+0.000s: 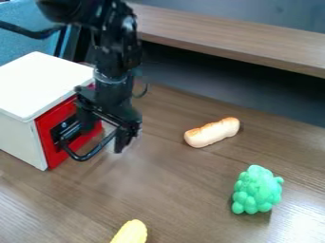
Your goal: Close the drawer
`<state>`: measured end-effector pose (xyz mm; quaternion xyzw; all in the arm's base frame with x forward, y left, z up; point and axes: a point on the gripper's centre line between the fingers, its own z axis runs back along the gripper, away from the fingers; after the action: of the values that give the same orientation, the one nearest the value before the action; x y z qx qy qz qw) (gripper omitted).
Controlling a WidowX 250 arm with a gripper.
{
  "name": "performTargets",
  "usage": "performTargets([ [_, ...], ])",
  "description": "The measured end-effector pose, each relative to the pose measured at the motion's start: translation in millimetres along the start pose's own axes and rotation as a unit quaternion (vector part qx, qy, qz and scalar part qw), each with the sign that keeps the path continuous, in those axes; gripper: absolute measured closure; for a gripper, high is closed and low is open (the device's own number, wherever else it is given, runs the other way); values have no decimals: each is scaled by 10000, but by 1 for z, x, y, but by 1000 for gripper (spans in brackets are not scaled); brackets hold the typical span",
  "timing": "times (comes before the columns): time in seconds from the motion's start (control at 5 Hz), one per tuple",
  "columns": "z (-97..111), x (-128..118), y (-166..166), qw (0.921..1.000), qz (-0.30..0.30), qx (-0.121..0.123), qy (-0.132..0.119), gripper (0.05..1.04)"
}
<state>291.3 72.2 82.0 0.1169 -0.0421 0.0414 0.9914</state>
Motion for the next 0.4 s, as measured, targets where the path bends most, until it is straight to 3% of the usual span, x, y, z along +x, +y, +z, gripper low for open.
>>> performTargets([
  [0.2, 11, 2, -20, 9989, -71, -461, -40, 84],
  [0.4, 31, 11, -41, 9979, -222, -595, -83, 84],
])
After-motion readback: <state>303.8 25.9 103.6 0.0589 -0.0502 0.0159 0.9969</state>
